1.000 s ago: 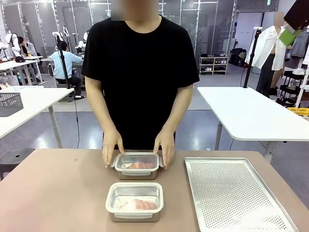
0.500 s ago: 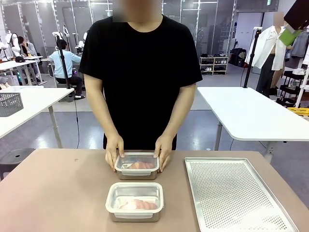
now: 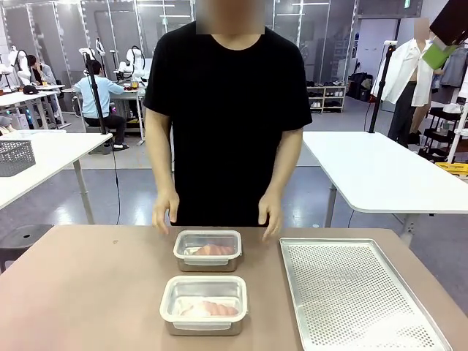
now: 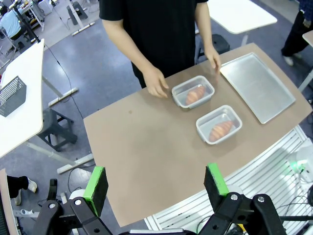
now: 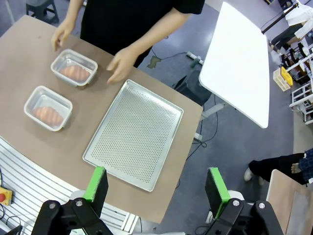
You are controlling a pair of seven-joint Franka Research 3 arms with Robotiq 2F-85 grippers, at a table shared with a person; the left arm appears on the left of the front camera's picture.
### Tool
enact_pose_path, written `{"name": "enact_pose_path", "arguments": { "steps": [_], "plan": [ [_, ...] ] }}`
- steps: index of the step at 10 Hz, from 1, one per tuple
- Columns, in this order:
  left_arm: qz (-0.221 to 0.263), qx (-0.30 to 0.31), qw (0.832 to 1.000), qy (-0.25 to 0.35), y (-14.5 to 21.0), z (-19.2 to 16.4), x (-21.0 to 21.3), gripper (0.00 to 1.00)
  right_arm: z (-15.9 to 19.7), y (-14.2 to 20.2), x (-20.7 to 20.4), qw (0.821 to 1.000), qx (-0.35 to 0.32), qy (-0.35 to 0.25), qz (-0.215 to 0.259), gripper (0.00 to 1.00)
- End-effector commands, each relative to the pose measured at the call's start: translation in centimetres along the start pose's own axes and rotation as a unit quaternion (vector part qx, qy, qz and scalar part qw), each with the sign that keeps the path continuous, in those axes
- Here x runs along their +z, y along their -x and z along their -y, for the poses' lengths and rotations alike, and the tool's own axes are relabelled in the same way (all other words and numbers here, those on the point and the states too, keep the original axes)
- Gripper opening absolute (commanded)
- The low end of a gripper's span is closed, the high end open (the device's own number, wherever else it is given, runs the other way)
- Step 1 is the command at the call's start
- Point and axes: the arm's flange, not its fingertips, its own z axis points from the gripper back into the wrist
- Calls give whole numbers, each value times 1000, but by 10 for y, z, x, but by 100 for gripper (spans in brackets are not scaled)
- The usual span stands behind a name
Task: Place the bread into the airtight container.
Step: Pick up a Butter Roll and place it into an empty Airtight Container.
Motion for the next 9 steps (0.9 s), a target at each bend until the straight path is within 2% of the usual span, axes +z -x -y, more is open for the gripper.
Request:
{"name": "enact_pose_path", "arguments": {
  "steps": [1, 9],
  "plan": [
    [5, -2, 1000, -2, 1, 3, 6, 100, 1, 0, 0, 1000, -3, 4, -2, 100],
    [5, -2, 1000, -2, 1, 3, 6, 100, 1, 0, 0, 1000, -3, 4, -2, 100]
  ]
}}
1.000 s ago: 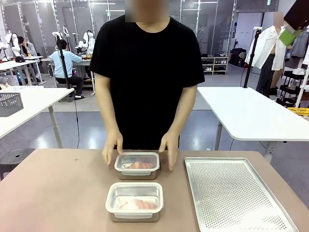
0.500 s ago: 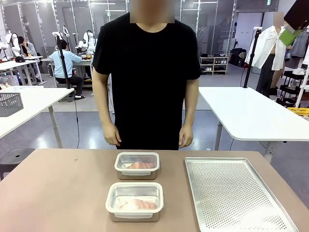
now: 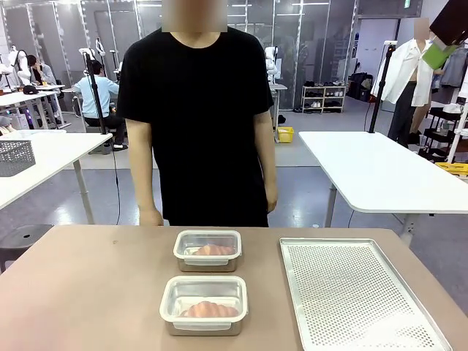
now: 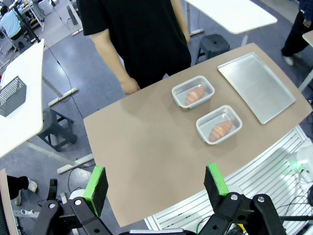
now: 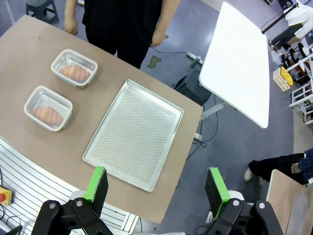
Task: Place the bread into the airtight container.
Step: Pick up a Butter Roll and place it into an empty Airtight Container.
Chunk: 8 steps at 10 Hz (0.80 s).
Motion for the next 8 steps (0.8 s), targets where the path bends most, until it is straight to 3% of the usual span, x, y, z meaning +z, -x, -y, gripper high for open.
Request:
{"name": "enact_pose_path", "arguments": {
  "steps": [1, 8],
  "plan": [
    [5, -2, 1000, -2, 1, 3, 6, 100, 1, 0, 0, 1000, -3, 4, -2, 100],
    [5, -2, 1000, -2, 1, 3, 6, 100, 1, 0, 0, 1000, -3, 4, -2, 100]
  ]
}}
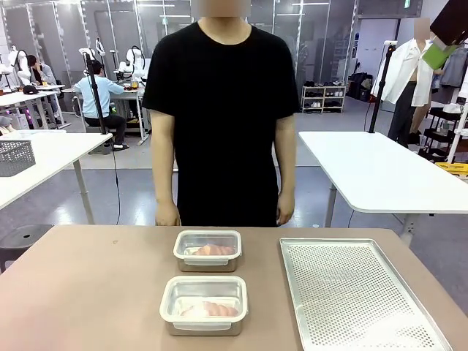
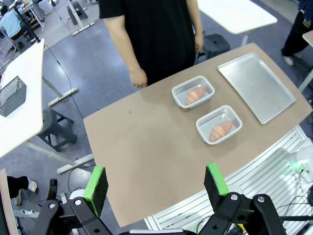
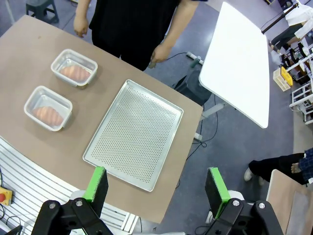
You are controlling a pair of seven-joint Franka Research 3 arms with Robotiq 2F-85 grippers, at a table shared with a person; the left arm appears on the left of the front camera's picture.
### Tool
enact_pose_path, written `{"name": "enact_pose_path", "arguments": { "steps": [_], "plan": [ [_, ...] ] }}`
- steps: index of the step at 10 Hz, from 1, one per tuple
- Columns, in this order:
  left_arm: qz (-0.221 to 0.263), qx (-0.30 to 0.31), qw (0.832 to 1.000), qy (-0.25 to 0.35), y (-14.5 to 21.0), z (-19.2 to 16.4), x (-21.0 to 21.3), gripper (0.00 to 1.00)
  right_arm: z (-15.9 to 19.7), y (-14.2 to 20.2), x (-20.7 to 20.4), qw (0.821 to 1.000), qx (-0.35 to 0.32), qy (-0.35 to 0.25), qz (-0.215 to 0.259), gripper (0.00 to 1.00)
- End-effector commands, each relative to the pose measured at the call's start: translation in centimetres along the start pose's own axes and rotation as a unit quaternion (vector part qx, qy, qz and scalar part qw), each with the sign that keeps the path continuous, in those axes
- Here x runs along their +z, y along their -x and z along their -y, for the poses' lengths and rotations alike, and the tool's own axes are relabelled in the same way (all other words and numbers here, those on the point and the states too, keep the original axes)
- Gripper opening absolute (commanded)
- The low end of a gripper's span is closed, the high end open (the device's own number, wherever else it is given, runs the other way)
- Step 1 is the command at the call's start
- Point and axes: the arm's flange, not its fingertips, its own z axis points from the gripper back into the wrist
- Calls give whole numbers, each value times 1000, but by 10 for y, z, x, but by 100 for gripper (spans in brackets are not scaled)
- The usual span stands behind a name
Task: Place the bread into the airtight container.
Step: Pick up a Butter Roll and place it into an empty Airtight Container.
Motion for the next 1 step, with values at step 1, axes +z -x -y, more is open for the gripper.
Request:
{"name": "enact_pose_path", "arguments": {
  "steps": [1],
  "plan": [
    [5, -2, 1000, -2, 1, 3, 6, 100, 1, 0, 0, 1000, -3, 4, -2, 100]
  ]
}}
